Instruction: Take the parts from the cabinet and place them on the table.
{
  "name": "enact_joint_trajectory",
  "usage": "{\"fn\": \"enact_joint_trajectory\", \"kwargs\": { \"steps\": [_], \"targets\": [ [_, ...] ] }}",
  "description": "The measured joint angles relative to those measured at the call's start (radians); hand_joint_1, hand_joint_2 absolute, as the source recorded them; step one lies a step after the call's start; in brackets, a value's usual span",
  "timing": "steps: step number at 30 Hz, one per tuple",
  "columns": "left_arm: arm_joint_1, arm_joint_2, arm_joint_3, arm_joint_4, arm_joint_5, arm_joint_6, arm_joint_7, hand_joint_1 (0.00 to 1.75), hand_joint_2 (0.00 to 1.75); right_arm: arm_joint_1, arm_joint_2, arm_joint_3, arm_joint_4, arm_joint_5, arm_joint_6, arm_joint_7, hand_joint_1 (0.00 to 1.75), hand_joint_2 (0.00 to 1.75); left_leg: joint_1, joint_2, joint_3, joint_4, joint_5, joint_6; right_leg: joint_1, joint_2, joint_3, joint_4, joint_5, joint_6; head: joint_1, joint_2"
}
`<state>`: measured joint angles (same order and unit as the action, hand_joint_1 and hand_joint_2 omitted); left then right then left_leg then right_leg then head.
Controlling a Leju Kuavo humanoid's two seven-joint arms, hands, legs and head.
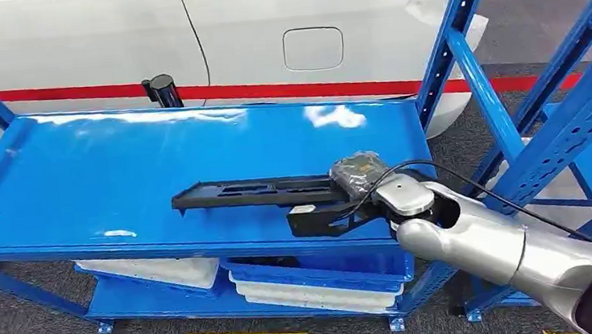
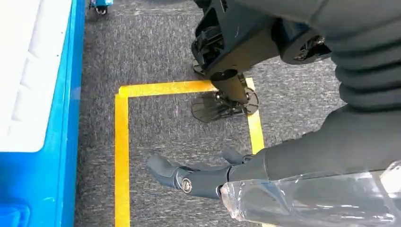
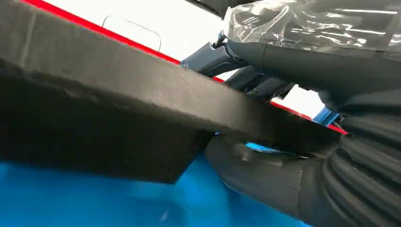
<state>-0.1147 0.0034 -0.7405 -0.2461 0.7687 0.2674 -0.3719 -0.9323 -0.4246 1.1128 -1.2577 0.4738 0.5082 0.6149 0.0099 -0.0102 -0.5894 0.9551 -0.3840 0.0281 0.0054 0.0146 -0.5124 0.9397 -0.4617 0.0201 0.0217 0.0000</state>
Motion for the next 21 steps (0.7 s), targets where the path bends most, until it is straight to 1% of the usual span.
{"fn": "enact_joint_trajectory", "kwargs": {
  "steps": [5, 6, 13, 14, 17, 19, 21],
  "targets": [
    [0.0, 0.0, -0.008, 0.0, -0.003, 0.002, -0.013, 0.0, 1.75, 0.002, -0.006, -0.002, -0.016, 0.021, -0.031, 0.0, 1.75, 1.75, 0.0, 0.0, 0.0, -0.001, 0.001, -0.002, 0.0, 0.0, 0.0, 0.0, 0.0, 0.0, 0.0, 0.0],
    [0.0, 0.0, -0.009, 0.0, -0.002, 0.004, -0.014, 0.0, 1.75, 0.002, -0.006, -0.004, -0.019, 0.034, -0.046, 0.0, 1.75, 1.75, 0.0, 0.0, 0.0, -0.001, 0.001, -0.002, 0.0, 0.0, 0.0, 0.0, 0.0, 0.0, 0.0, 0.0],
    [0.0, 0.0, -0.01, 0.0, 0.006, 0.022, -0.017, 0.0, 1.75, 0.011, -0.006, -0.033, -0.067, 0.168, -0.138, -0.005, 1.75, 1.75, 0.0, 0.0, 0.0, -0.003, 0.001, -0.002, 0.0, 0.0, -0.001, 0.0, 0.0, 0.0, 0.0, 0.0],
    [0.0, 0.0, -0.01, 0.0, 0.008, 0.026, -0.017, 0.0, 0.0, 0.013, -0.006, -0.04, -0.076, 0.19, -0.145, -0.005, 1.75, 1.75, 0.0, 0.0, 0.0, -0.003, 0.001, -0.002, 0.0, 0.0, -0.001, 0.0, 0.0, 0.0, 0.0, 0.0],
    [0.0, 0.0, -0.01, 0.0, 0.012, 0.038, -0.015, 0.0, 0.0, 0.015, -0.006, -0.055, -0.098, 0.23, -0.155, -0.006, 1.75, 1.75, 0.0, 0.0, 0.0, -0.003, 0.001, -0.002, 0.0, 0.0, -0.002, 0.0, 0.0, 0.0, 0.0, 0.0],
    [0.0, 0.0, -0.01, 0.0, 0.017, 0.058, 0.004, 0.0, 0.0, 0.019, -0.005, -0.067, -0.118, 0.263, -0.162, -0.006, 1.75, 1.75, 0.0, 0.0, 0.0, -0.003, 0.001, -0.002, 0.0, 0.0, -0.002, 0.0, 0.0, 0.0, 0.0, 0.0],
    [0.001, 0.0, -0.01, 0.0, 0.021, 0.067, 0.01, 0.0, 0.0, 0.02, -0.003, -0.079, -0.139, 0.279, -0.166, -0.006, 1.75, 1.75, 0.0, 0.0, 0.0, -0.003, 0.001, -0.002, 0.0, 0.0, -0.002, 0.0, 0.0, 0.0, 0.0, 0.0]
  ]
}}
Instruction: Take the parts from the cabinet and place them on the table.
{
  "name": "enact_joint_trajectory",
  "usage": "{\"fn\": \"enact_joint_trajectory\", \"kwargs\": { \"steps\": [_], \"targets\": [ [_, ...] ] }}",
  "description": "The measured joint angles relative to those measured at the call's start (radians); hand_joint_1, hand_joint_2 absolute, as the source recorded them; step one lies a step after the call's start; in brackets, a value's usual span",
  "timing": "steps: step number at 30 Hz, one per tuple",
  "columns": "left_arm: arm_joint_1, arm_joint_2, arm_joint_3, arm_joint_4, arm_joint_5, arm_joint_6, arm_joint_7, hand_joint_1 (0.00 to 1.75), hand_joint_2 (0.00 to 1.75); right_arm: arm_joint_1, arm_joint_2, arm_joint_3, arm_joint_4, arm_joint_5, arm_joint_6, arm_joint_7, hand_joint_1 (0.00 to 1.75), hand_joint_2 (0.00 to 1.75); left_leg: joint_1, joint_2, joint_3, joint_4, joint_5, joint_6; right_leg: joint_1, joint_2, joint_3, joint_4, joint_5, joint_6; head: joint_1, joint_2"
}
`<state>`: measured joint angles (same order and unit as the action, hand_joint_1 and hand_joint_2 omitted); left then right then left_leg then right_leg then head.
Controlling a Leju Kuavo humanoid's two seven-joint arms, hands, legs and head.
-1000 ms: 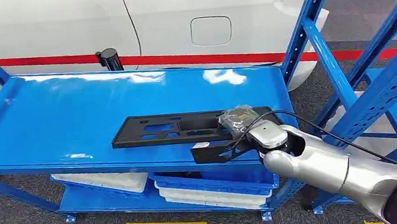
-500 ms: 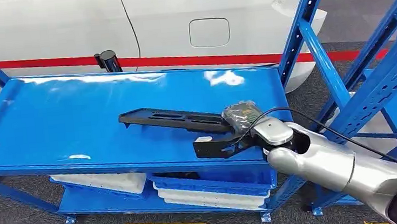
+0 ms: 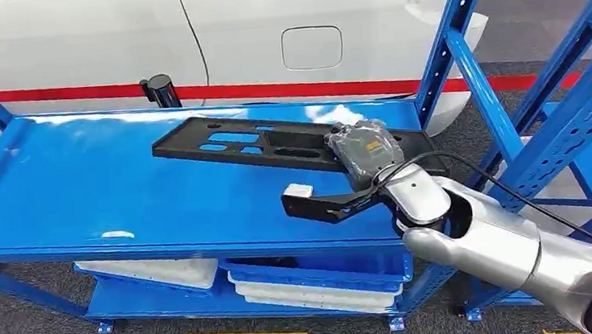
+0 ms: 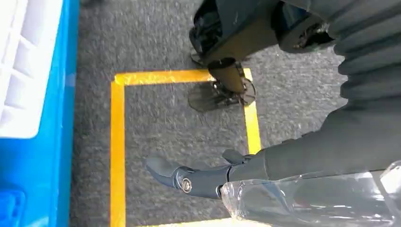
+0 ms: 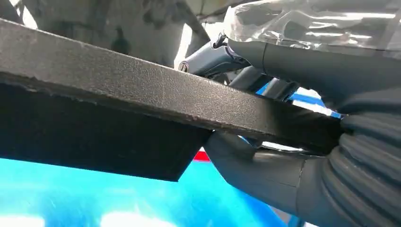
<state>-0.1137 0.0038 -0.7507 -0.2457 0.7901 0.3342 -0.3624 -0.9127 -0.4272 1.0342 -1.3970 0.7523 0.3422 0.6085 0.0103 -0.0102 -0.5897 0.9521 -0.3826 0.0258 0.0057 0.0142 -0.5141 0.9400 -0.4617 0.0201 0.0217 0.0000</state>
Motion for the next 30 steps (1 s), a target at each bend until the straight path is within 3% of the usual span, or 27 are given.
{"fn": "enact_joint_trajectory", "kwargs": {
  "steps": [9, 12, 13, 16, 22, 30],
  "targets": [
    [0.004, 0.0, 0.001, 0.0, 0.031, 0.025, 0.016, 0.0, 0.0, 0.01, 0.016, -0.063, -0.109, 0.107, -0.015, 0.0, 1.75, 1.75, 0.0, 0.0, 0.0, 0.0, 0.0, 0.0, 0.0, 0.0, 0.0, 0.0, 0.0, 0.0, 0.0, 0.0],
    [0.004, 0.0, 0.0, 0.0, 0.007, -0.001, -0.006, 0.0, 0.0, 0.012, 0.019, -0.075, -0.139, 0.116, -0.013, -0.001, 1.75, 1.75, 0.0, 0.0, 0.0, 0.0, 0.0, 0.0, 0.0, 0.0, 0.0, 0.0, 0.0, 0.0, 0.0, 0.0],
    [0.003, 0.0, 0.0, 0.0, 0.005, -0.013, -0.015, 0.0, 1.75, 0.015, 0.019, -0.08, -0.147, 0.117, -0.013, -0.002, 1.75, 1.75, 0.0, 0.0, 0.0, 0.0, 0.0, 0.0, 0.0, 0.0, 0.0, 0.0, 0.0, 0.0, 0.0, 0.0],
    [0.003, 0.0, 0.0, 0.0, 0.002, -0.048, -0.048, 0.0, 1.75, 0.023, 0.019, -0.094, -0.168, 0.117, -0.011, -0.003, 1.75, 1.75, 0.0, 0.0, 0.0, 0.0, 0.0, 0.0, 0.0, 0.0, 0.0, 0.0, 0.0, 0.0, 0.0, 0.0],
    [-0.003, 0.0, -0.001, 0.0, -0.009, -0.058, -0.055, 0.0, 1.75, 0.043, 0.017, -0.115, -0.196, 0.125, -0.012, -0.006, 1.75, 1.75, 0.0, 0.0, 0.0, 0.0, 0.0, 0.0, 0.0, 0.0, 0.0, 0.0, 0.0, 0.0, 0.0, 0.0],
    [-0.004, 0.0, -0.001, 0.0, 0.011, 0.015, 0.004, 0.0, 1.75, 0.045, 0.015, -0.138, -0.239, 0.165, -0.013, -0.003, 1.75, 1.75, 0.0, 0.0, 0.0, 0.0, 0.0, 0.0, 0.0, 0.0, 0.0, 0.0, 0.0, 0.0, 0.0, 0.0]
  ]
}}
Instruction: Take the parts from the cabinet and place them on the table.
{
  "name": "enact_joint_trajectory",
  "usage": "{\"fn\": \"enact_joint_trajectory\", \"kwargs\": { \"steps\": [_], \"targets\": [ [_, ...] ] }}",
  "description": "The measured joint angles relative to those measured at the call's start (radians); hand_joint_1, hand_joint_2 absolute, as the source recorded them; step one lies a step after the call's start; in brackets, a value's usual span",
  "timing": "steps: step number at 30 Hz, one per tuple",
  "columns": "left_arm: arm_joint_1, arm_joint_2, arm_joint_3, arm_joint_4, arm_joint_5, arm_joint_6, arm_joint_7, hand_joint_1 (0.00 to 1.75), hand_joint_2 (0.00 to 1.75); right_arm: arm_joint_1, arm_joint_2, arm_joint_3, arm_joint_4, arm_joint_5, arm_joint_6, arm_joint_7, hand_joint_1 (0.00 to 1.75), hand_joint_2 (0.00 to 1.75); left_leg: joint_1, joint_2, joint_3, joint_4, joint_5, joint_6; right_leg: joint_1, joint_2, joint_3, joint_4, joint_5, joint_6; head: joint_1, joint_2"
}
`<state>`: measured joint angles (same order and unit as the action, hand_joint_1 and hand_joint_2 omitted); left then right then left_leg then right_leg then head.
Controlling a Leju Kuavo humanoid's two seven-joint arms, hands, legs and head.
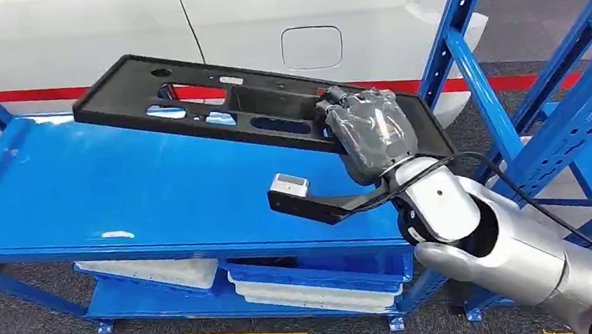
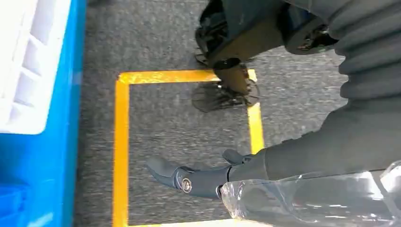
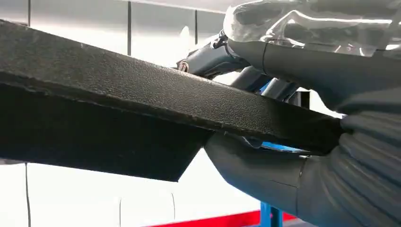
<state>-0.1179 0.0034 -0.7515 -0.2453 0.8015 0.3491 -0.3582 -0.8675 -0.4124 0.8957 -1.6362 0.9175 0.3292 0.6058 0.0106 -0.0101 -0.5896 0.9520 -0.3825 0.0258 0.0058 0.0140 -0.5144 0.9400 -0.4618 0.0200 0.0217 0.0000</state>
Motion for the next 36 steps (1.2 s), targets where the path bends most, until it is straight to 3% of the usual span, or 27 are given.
{"fn": "enact_joint_trajectory", "kwargs": {
  "steps": [2, 4, 5, 6, 8, 10, 11, 12, 14, 15, 16, 17, 18, 19, 20, 21, 23, 25, 26, 27, 29, 30, 31, 32, 34, 35, 36],
  "targets": [
    [0.0, -0.001, 0.0, 0.0, -0.009, 0.033, 0.025, 0.0, 1.75, 0.0, 0.0, -0.001, -0.011, 0.008, 0.0, 0.001, 1.75, 1.75, 0.0, 0.0, 0.0, 0.0, 0.0, 0.0, 0.0, 0.0, 0.0, 0.0, 0.0, 0.0, 0.0, 0.0],
    [0.0, -0.001, 0.0, 0.0, -0.009, 0.054, 0.042, 0.0, 1.75, 0.0, 0.0, -0.003, -0.021, 0.013, 0.0, 0.001, 1.75, 1.75, -0.008, -0.001, 0.003, -0.004, 0.004, 0.018, -0.005, -0.001, 0.004, -0.01, 0.008, 0.013, 0.0, 0.0],
    [0.001, -0.004, 0.0, 0.0, -0.009, 0.058, 0.047, 0.0, 1.75, 0.0, 0.0, -0.007, -0.026, 0.015, 0.0, 0.002, 1.75, 1.75, 0.005, 0.003, 0.016, -0.029, 0.015, 0.022, -0.004, -0.002, 0.003, -0.004, -0.003, 0.015, 0.0, 0.0],
    [0.001, -0.008, 0.0, 0.0, -0.01, 0.06, 0.05, 0.0, 1.75, -0.001, 0.0, -0.011, -0.029, 0.016, 0.0, 0.002, 1.75, 1.75, 0.002, 0.005, 0.022, -0.04, 0.021, 0.024, -0.006, -0.003, -0.004, 0.02, -0.024, 0.018, 0.001, 0.0],
    [-0.001, -0.008, 0.0, 0.0, -0.014, 0.061, 0.051, 0.0, 1.75, 0.001, 0.0, -0.013, -0.034, 0.018, 0.001, 0.002, 1.75, 1.75, 0.004, 0.008, 0.021, -0.04, 0.023, 0.027, -0.012, -0.003, -0.07, 0.165, -0.108, 0.025, 0.004, 0.0],
    [-0.001, -0.009, 0.0, 0.0, -0.016, 0.061, 0.051, 0.0, 1.75, 0.011, -0.001, -0.013, -0.036, 0.018, 0.001, 0.002, 1.75, 1.75, 0.005, 0.009, 0.021, -0.039, 0.023, 0.026, -0.024, -0.003, -0.134, 0.303, -0.152, 0.037, 0.004, 0.0],
    [0.0, -0.009, 0.0, 0.0, -0.017, 0.061, 0.051, 0.0, 1.75, 0.015, -0.001, -0.013, -0.036, 0.018, 0.001, 0.002, 1.75, 1.75, 0.009, 0.009, 0.02, -0.038, 0.024, 0.024, -0.032, -0.003, -0.142, 0.317, -0.14, 0.044, 0.004, 0.0],
    [0.001, -0.01, 0.0, 0.0, -0.018, 0.061, 0.051, 0.0, 1.75, 0.016, -0.002, -0.013, -0.036, 0.018, 0.001, 0.002, 1.75, 1.75, 0.014, 0.009, 0.02, -0.035, 0.024, 0.02, -0.042, -0.003, -0.123, 0.277, -0.102, 0.053, 0.004, 0.0],
    [-0.001, -0.01, 0.0, 0.0, -0.02, 0.061, 0.05, 0.0, 1.75, 0.016, -0.002, -0.014, -0.037, 0.018, 0.001, 0.002, 1.75, 1.75, 0.028, 0.009, 0.018, -0.023, 0.019, 0.0, -0.059, -0.006, -0.038, 0.108, -0.012, 0.074, 0.004, 0.0],
    [-0.001, -0.01, 0.0, 0.0, -0.021, 0.061, 0.05, 0.0, 1.75, 0.016, -0.002, -0.014, -0.037, 0.019, 0.001, 0.002, 1.75, 1.75, 0.029, 0.008, 0.013, -0.013, 0.014, -0.013, -0.07, -0.011, -0.001, 0.032, -0.002, 0.089, 0.004, 0.0],
    [-0.004, -0.005, 0.0, 0.001, -0.021, 0.061, 0.05, 0.0, 1.75, 0.016, -0.002, -0.014, -0.037, 0.021, 0.001, 0.002, 1.75, 1.75, 0.028, 0.007, 0.003, -0.011, 0.017, -0.026, -0.062, -0.001, -0.001, 0.04, -0.021, 0.09, 0.008, 0.0],
    [-0.005, -0.008, -0.001, 0.001, -0.021, 0.061, 0.05, 0.0, 1.75, 0.017, -0.001, -0.014, -0.045, 0.022, 0.001, 0.002, 1.75, 1.75, 0.025, 0.005, -0.002, -0.003, 0.021, -0.034, -0.058, 0.003, -0.02, 0.046, 0.003, 0.07, 0.003, 0.0],
    [-0.007, -0.009, -0.001, 0.001, -0.022, 0.061, 0.047, 0.0, 1.75, 0.017, -0.001, -0.015, -0.045, 0.022, 0.001, 0.002, 1.75, 1.75, 0.026, 0.002, -0.008, -0.004, 0.028, -0.044, -0.057, 0.002, -0.026, 0.045, -0.003, 0.053, 0.0, 0.0],
    [-0.002, -0.009, -0.002, 0.001, -0.023, 0.061, 0.047, 0.0, 1.75, 0.018, -0.002, -0.017, -0.045, 0.024, 0.001, 0.002, 1.75, 1.75, 0.032, 0.002, -0.01, -0.011, 0.035, -0.052, -0.049, 0.001, -0.03, 0.046, 0.001, 0.045, -0.004, 0.0],
    [0.002, -0.009, -0.002, 0.001, -0.022, 0.061, 0.047, 0.0, 1.75, 0.018, -0.002, -0.017, -0.046, 0.024, 0.001, 0.002, 1.75, 1.75, 0.041, 0.002, -0.01, -0.016, 0.04, -0.061, -0.045, 0.0, -0.034, 0.033, 0.013, 0.029, -0.008, 0.0],
    [0.004, -0.009, -0.002, 0.001, -0.022, 0.061, 0.047, 0.0, 1.75, 0.016, -0.002, -0.017, -0.046, 0.024, 0.001, 0.002, 1.75, 1.75, 0.046, 0.006, -0.022, 0.002, 0.012, -0.059, -0.045, -0.001, -0.037, 0.028, 0.023, 0.014, -0.006, 0.0],
    [0.002, -0.012, -0.004, 0.001, -0.023, 0.06, 0.047, 0.0, 1.75, 0.016, 0.001, -0.018, -0.05, 0.024, 0.001, 0.002, 1.75, 1.75, 0.038, 0.007, -0.074, 0.145, -0.101, -0.053, -0.043, -0.001, -0.055, 0.028, 0.036, -0.003, -0.01, 0.0],
    [0.001, -0.012, -0.004, 0.001, -0.023, 0.06, 0.047, 0.0, 1.75, 0.017, 0.001, -0.018, -0.051, 0.024, 0.001, 0.002, 1.75, 1.75, 0.034, 0.006, -0.124, 0.308, -0.178, -0.053, -0.04, -0.002, -0.074, 0.028, 0.049, -0.003, -0.01, 0.0],
    [0.002, -0.012, -0.004, 0.001, -0.024, 0.06, 0.047, 0.0, 1.75, 0.018, 0.001, -0.017, -0.051, 0.024, 0.001, 0.002, 1.75, 1.75, 0.034, 0.006, -0.122, 0.33, -0.178, -0.052, -0.039, -0.002, -0.081, 0.028, 0.055, -0.001, -0.01, 0.0],
    [0.002, -0.012, -0.004, 0.001, -0.026, 0.059, 0.047, 0.0, 1.75, 0.02, 0.001, -0.018, -0.051, 0.024, 0.0, 0.002, 1.75, 1.75, 0.034, 0.006, -0.098, 0.307, -0.162, -0.052, -0.039, -0.002, -0.089, 0.029, 0.061, 0.002, -0.01, 0.0],
    [0.0, -0.012, -0.005, 0.001, -0.027, 0.059, 0.049, 0.0, 1.75, 0.021, 0.001, -0.018, -0.051, 0.024, 0.0, 0.002, 1.75, 1.75, 0.037, 0.007, 0.016, 0.138, -0.095, -0.053, -0.043, -0.002, -0.103, 0.029, 0.073, 0.014, -0.01, 0.0],
    [-0.002, -0.012, -0.005, 0.001, -0.027, 0.059, 0.049, 0.0, 1.75, 0.021, 0.001, -0.018, -0.051, 0.024, 0.0, 0.002, 1.75, 1.75, 0.039, 0.007, 0.075, 0.049, -0.08, -0.056, -0.043, -0.001, -0.106, 0.031, 0.077, 0.02, -0.01, 0.0],
    [-0.006, -0.013, -0.005, 0.001, -0.027, 0.059, 0.05, 0.0, 1.75, 0.021, 0.0, -0.022, -0.053, 0.024, 0.0, 0.002, 1.75, 1.75, 0.029, 0.002, 0.103, -0.002, -0.096, -0.055, -0.035, -0.001, -0.114, 0.031, 0.082, 0.028, -0.011, 0.0],
    [-0.006, -0.013, -0.005, 0.001, -0.027, 0.059, 0.05, 0.0, 1.75, 0.02, 0.0, -0.024, -0.054, 0.024, 0.0, 0.002, 1.75, 1.75, 0.028, -0.004, 0.089, 0.007, -0.087, -0.043, -0.036, -0.001, -0.113, 0.029, 0.091, 0.035, -0.006, 0.0],
    [-0.002, -0.013, -0.006, 0.001, -0.027, 0.056, 0.05, 0.0, 1.75, 0.019, -0.001, -0.024, -0.056, 0.024, 0.0, 0.002, 1.75, 1.75, 0.021, -0.005, 0.08, 0.013, -0.085, -0.037, -0.037, 0.0, -0.113, 0.023, 0.105, 0.049, -0.004, 0.0],
    [-0.001, -0.014, -0.006, 0.001, -0.027, 0.055, 0.05, 0.0, 1.75, 0.021, -0.002, -0.024, -0.056, 0.024, 0.0, 0.002, 1.75, 1.75, 0.023, -0.003, 0.073, 0.01, -0.077, -0.024, -0.04, 0.0, -0.117, 0.023, 0.11, 0.056, -0.004, 0.0],
    [-0.003, -0.014, -0.007, 0.001, -0.027, 0.055, 0.051, 0.0, 1.75, 0.021, -0.003, -0.024, -0.058, 0.025, 0.0, 0.002, 1.75, 1.75, 0.026, 0.001, 0.067, 0.009, -0.067, -0.01, -0.043, -0.004, -0.126, 0.035, 0.087, 0.057, -0.003, 0.0]
  ]
}}
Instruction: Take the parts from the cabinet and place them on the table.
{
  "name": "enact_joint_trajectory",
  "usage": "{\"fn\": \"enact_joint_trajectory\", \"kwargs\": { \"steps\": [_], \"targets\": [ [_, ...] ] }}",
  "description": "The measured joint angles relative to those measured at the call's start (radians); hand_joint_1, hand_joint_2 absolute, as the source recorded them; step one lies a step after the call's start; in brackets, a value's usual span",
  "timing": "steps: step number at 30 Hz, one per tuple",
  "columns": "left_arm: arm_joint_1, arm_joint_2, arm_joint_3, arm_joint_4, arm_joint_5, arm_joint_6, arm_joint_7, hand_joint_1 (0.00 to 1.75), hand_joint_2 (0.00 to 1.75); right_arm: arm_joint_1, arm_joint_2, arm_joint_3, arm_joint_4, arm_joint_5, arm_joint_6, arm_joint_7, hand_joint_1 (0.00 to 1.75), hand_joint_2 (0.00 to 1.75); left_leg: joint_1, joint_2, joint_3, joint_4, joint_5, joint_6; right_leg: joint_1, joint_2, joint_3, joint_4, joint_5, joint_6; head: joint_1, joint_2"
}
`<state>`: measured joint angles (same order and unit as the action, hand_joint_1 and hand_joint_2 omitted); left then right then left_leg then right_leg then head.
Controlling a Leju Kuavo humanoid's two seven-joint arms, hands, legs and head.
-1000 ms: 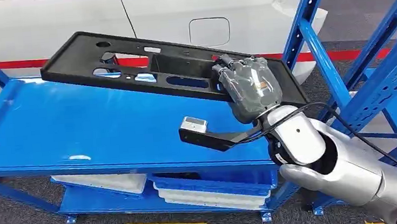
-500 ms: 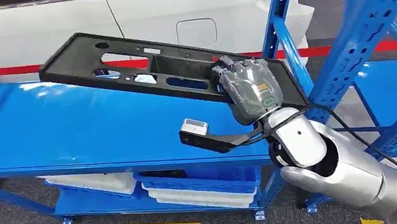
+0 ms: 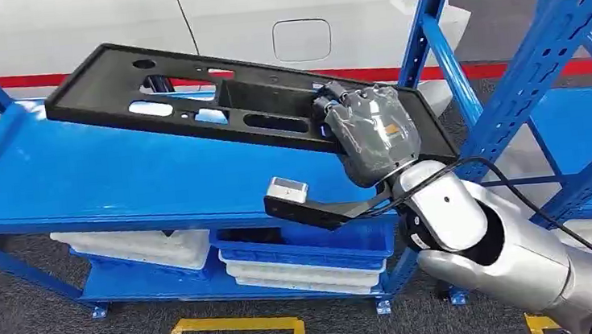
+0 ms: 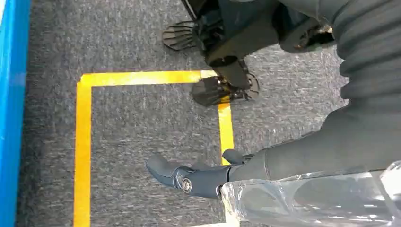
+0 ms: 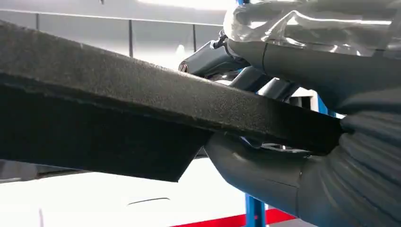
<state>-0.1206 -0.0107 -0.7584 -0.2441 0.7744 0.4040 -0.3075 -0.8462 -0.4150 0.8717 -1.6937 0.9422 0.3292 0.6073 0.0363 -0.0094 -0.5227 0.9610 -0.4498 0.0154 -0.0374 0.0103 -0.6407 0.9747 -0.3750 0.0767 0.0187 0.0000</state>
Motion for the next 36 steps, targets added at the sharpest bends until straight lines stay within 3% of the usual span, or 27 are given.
{"fn": "enact_joint_trajectory", "kwargs": {
  "steps": [3, 4, 5, 7, 9, 10, 12, 14, 15, 16, 17, 18, 19, 20, 21, 22, 23, 24, 25, 26, 27, 29, 30, 32, 34, 35, 36],
  "targets": [
    [-0.001, 0.0, 0.0, 0.0, -0.001, -0.001, 0.002, 0.0, 1.75, 0.0, 0.0, -0.003, -0.002, 0.003, -0.001, 0.0, 1.75, 1.75, -0.013, 0.002, -0.027, 0.0, 0.023, 0.026, 0.007, -0.003, -0.065, 0.212, -0.162, -0.003, 0.006, 0.0],
    [-0.001, 0.0, 0.0, 0.0, -0.003, -0.002, 0.003, 0.0, 1.75, 0.001, 0.0, -0.003, -0.002, 0.009, -0.002, 0.0, 1.75, 1.75, -0.02, 0.003, -0.037, 0.0, 0.031, 0.03, 0.011, -0.003, -0.088, 0.297, -0.199, -0.005, 0.006, 0.0],
    [-0.001, 0.0, 0.0, 0.0, -0.003, -0.002, 0.008, 0.0, 1.75, 0.002, 0.0, -0.003, -0.002, 0.013, -0.003, 0.0, 1.75, 1.75, -0.026, 0.003, -0.047, 0.001, 0.039, 0.032, 0.014, -0.003, -0.09, 0.336, -0.202, -0.009, 0.006, 0.0],
    [-0.001, 0.0, -0.001, 0.0, -0.005, -0.003, 0.01, 0.0, 1.75, 0.005, 0.0, -0.003, -0.002, 0.018, -0.003, 0.0, 1.75, 1.75, -0.036, 0.003, -0.065, 0.001, 0.054, 0.035, 0.023, -0.003, -0.03, 0.277, -0.155, -0.027, 0.007, 0.0],
    [-0.001, 0.0, -0.001, 0.0, -0.006, -0.003, 0.01, 0.0, 1.75, 0.003, 0.0, -0.005, -0.002, 0.02, -0.003, 0.0, 1.75, 1.75, -0.044, 0.002, -0.078, 0.001, 0.069, 0.035, 0.038, -0.003, 0.09, 0.102, -0.102, -0.056, 0.007, 0.0],
    [-0.001, -0.005, -0.001, 0.0, -0.006, -0.005, 0.01, 0.0, 1.75, -0.001, 0.0, -0.006, -0.004, 0.02, -0.004, 0.0, 1.75, 1.75, -0.047, 0.003, -0.083, 0.002, 0.075, 0.032, 0.05, -0.004, 0.144, 0.012, -0.124, -0.076, 0.006, 0.0],
    [-0.002, -0.004, -0.001, 0.0, -0.007, -0.005, 0.01, 0.0, 1.75, -0.002, 0.0, -0.01, -0.009, 0.021, -0.008, 0.0, 1.75, 1.75, -0.041, 0.005, -0.088, -0.005, 0.093, 0.019, 0.055, -0.005, 0.156, -0.023, -0.118, -0.075, 0.008, 0.0],
    [-0.001, -0.005, -0.001, 0.0, -0.009, -0.006, 0.011, 0.0, 1.75, -0.005, 0.0, -0.011, -0.01, 0.026, -0.013, 0.0, 1.75, 1.75, -0.038, 0.005, -0.091, -0.01, 0.108, 0.009, 0.058, -0.006, 0.151, -0.033, -0.1, -0.085, 0.009, 0.0],
    [-0.001, -0.005, -0.001, 0.0, -0.01, -0.006, 0.011, 0.0, 1.75, -0.004, 0.0, -0.011, -0.011, 0.031, -0.016, 0.0, 1.75, 1.75, -0.038, 0.005, -0.099, -0.005, 0.098, 0.007, 0.038, -0.012, 0.148, -0.052, -0.082, -0.082, 0.01, 0.0],
    [0.0, -0.007, -0.002, 0.0, -0.01, -0.007, 0.011, 0.0, 1.75, -0.004, 0.001, -0.011, -0.011, 0.032, -0.018, 0.0, 1.75, 1.75, -0.041, 0.004, -0.114, 0.018, 0.056, 0.0, 0.04, -0.012, 0.138, -0.054, -0.07, -0.086, 0.008, 0.0],
    [-0.001, -0.007, -0.002, 0.0, -0.012, -0.008, 0.011, 0.0, 1.75, -0.005, 0.001, -0.012, -0.011, 0.035, -0.019, 0.0, 1.75, 1.75, -0.034, 0.004, -0.136, 0.088, -0.01, -0.006, 0.037, -0.014, 0.123, -0.054, -0.059, -0.091, 0.007, 0.0],
    [-0.001, -0.007, -0.002, 0.0, -0.012, -0.008, 0.011, 0.0, 1.75, -0.001, 0.002, -0.013, -0.011, 0.038, -0.021, 0.0, 1.75, 1.75, -0.029, 0.005, -0.16, 0.175, -0.07, -0.013, 0.036, -0.014, 0.11, -0.054, -0.048, -0.087, 0.005, 0.0],
    [-0.001, -0.006, -0.002, 0.0, -0.012, -0.008, 0.011, 0.0, 1.75, 0.001, 0.002, -0.013, -0.012, 0.039, -0.022, 0.0, 1.75, 1.75, -0.026, 0.005, -0.178, 0.251, -0.106, -0.018, 0.036, -0.014, 0.096, -0.053, -0.039, -0.086, 0.004, 0.0],
    [-0.001, -0.006, -0.002, 0.0, -0.012, -0.008, 0.011, 0.0, 1.75, 0.005, 0.003, -0.013, -0.012, 0.042, -0.024, 0.0, 1.75, 1.75, -0.024, 0.005, -0.186, 0.305, -0.113, -0.022, 0.034, -0.014, 0.083, -0.052, -0.029, -0.083, 0.004, 0.0],
    [-0.001, -0.006, -0.002, 0.0, -0.012, -0.008, 0.011, 0.0, 1.75, 0.009, 0.003, -0.013, -0.012, 0.042, -0.025, 0.0, 1.75, 1.75, -0.022, 0.005, -0.176, 0.319, -0.09, -0.026, 0.034, -0.014, 0.07, -0.052, -0.018, -0.08, 0.004, 0.0],
    [-0.001, -0.005, -0.002, 0.0, -0.013, -0.007, 0.011, 0.0, 1.75, 0.012, 0.003, -0.013, -0.012, 0.043, -0.026, 0.0, 1.75, 1.75, -0.021, 0.005, -0.148, 0.293, -0.05, -0.03, 0.032, -0.014, 0.055, -0.051, -0.008, -0.077, 0.004, 0.0],
    [-0.002, -0.005, -0.002, 0.0, -0.014, -0.006, 0.011, 0.0, 1.75, 0.013, 0.003, -0.014, -0.012, 0.043, -0.027, 0.0, 1.75, 1.75, -0.02, 0.005, -0.097, 0.223, -0.008, -0.033, 0.029, -0.014, 0.039, -0.048, 0.003, -0.072, 0.004, 0.0],
    [-0.003, -0.005, -0.003, 0.0, -0.015, -0.006, 0.011, 0.0, 1.75, 0.013, 0.003, -0.015, -0.012, 0.043, -0.028, 0.0, 1.75, 1.75, -0.018, 0.005, -0.035, 0.134, 0.01, -0.036, 0.029, -0.014, 0.027, -0.044, 0.011, -0.067, 0.004, 0.0],
    [-0.006, -0.005, -0.003, 0.0, -0.017, -0.006, 0.011, 0.0, 1.75, 0.013, 0.003, -0.018, -0.014, 0.044, -0.031, 0.0, 1.75, 1.75, -0.016, 0.004, 0.035, 0.032, -0.013, -0.036, 0.031, -0.013, 0.017, -0.038, 0.016, -0.06, 0.003, 0.0],
    [-0.009, -0.004, -0.003, 0.0, -0.018, -0.006, 0.011, 0.0, 1.75, 0.012, 0.002, -0.023, -0.016, 0.044, -0.034, 0.0, 1.75, 1.75, -0.025, 0.0, 0.078, -0.045, -0.037, -0.024, 0.035, -0.013, 0.009, -0.033, 0.022, -0.055, 0.004, 0.0],
    [-0.012, -0.004, -0.004, 0.0, -0.018, -0.006, 0.013, 0.0, 1.75, 0.013, 0.002, -0.027, -0.017, 0.044, -0.038, 0.0, 1.75, 1.75, -0.025, 0.0, 0.067, -0.039, -0.035, -0.009, 0.035, -0.014, 0.009, -0.037, 0.035, -0.051, 0.006, 0.0],
    [-0.01, -0.004, -0.006, 0.0, -0.018, -0.006, 0.015, 0.0, 1.75, 0.014, 0.003, -0.027, -0.018, 0.044, -0.047, 0.0, 1.75, 1.75, -0.027, 0.0, 0.055, -0.034, -0.025, 0.002, 0.035, -0.012, 0.004, -0.037, 0.051, -0.041, 0.011, 0.0],
    [-0.009, -0.005, -0.008, 0.0, -0.018, -0.006, 0.016, 0.0, 1.75, 0.016, 0.002, -0.027, -0.018, 0.044, -0.048, 0.0, 1.75, 1.75, -0.022, 0.003, 0.043, -0.037, -0.014, 0.018, 0.033, -0.012, -0.004, -0.037, 0.053, -0.035, 0.011, 0.0],
    [-0.012, -0.004, -0.008, 0.0, -0.018, -0.005, 0.017, 0.0, 1.75, 0.018, 0.003, -0.03, -0.018, 0.044, -0.051, 0.0, 1.75, 1.75, -0.024, 0.006, 0.027, -0.036, 0.008, 0.036, 0.028, -0.012, -0.039, 0.052, -0.059, -0.03, 0.013, 0.0],
    [-0.013, -0.004, -0.008, 0.0, -0.019, -0.004, 0.017, 0.0, 1.75, 0.021, 0.003, -0.032, -0.018, 0.044, -0.052, 0.0, 1.75, 1.75, -0.028, 0.007, 0.002, -0.035, 0.028, 0.041, 0.028, -0.012, -0.088, 0.235, -0.173, -0.027, 0.015, 0.0],
    [-0.012, -0.004, -0.008, 0.0, -0.019, -0.004, 0.017, 0.0, 1.75, 0.025, 0.003, -0.032, -0.018, 0.044, -0.053, 0.0, 1.75, 1.75, -0.031, 0.007, -0.01, -0.034, 0.038, 0.041, 0.028, -0.012, -0.099, 0.3, -0.188, -0.027, 0.015, 0.0],
    [-0.012, -0.004, -0.009, 0.0, -0.019, -0.004, 0.017, 0.0, 1.75, 0.029, 0.003, -0.032, -0.018, 0.044, -0.053, 0.0, 1.75, 1.75, -0.033, 0.006, -0.022, -0.034, 0.047, 0.041, 0.029, -0.012, -0.093, 0.328, -0.174, -0.028, 0.015, 0.0]
  ]
}}
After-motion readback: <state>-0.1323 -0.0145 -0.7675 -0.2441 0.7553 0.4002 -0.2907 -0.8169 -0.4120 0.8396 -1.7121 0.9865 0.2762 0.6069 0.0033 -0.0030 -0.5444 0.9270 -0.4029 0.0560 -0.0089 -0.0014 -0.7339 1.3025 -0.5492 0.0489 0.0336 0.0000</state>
